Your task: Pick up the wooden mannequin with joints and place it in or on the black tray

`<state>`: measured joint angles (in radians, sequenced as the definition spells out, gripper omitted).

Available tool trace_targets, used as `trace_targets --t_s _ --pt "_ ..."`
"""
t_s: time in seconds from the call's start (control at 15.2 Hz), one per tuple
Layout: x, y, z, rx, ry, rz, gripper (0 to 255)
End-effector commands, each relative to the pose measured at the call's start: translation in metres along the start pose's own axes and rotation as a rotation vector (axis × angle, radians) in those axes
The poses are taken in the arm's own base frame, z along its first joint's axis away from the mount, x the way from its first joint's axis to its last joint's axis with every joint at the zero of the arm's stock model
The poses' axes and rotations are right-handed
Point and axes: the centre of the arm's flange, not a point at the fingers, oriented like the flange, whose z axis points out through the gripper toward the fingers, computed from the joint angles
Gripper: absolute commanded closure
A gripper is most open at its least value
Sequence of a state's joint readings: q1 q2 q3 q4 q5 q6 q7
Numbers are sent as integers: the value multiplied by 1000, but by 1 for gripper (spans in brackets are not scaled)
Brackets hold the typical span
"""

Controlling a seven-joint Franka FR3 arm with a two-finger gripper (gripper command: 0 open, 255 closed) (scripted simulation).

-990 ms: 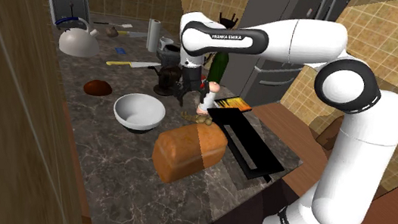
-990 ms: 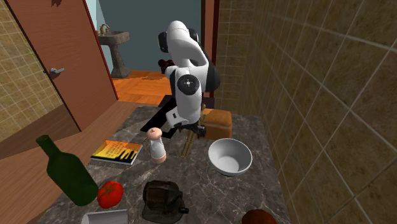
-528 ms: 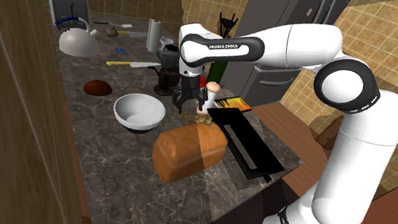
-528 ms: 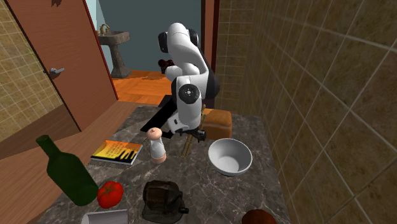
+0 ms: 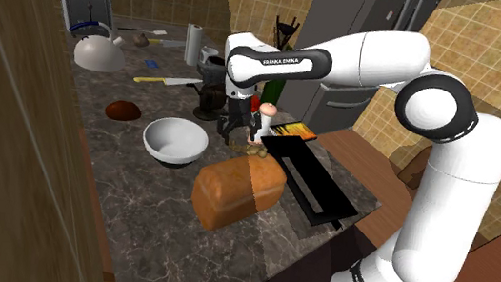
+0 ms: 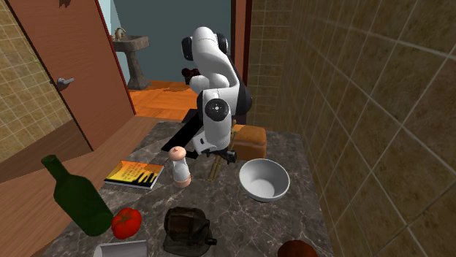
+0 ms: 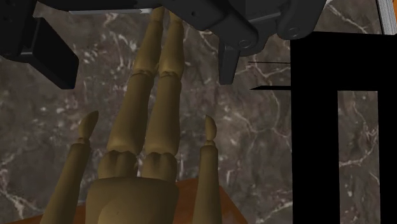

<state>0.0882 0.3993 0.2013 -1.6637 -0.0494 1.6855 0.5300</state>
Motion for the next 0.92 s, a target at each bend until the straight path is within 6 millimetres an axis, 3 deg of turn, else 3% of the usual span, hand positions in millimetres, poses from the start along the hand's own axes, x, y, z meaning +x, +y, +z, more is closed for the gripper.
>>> trace_targets --t_s 0.0,0.59,0.86 --pt "0 0 0 0 0 0 255" --pt "0 0 0 0 0 0 255" --pt "-7 3 -20 0 0 0 255"
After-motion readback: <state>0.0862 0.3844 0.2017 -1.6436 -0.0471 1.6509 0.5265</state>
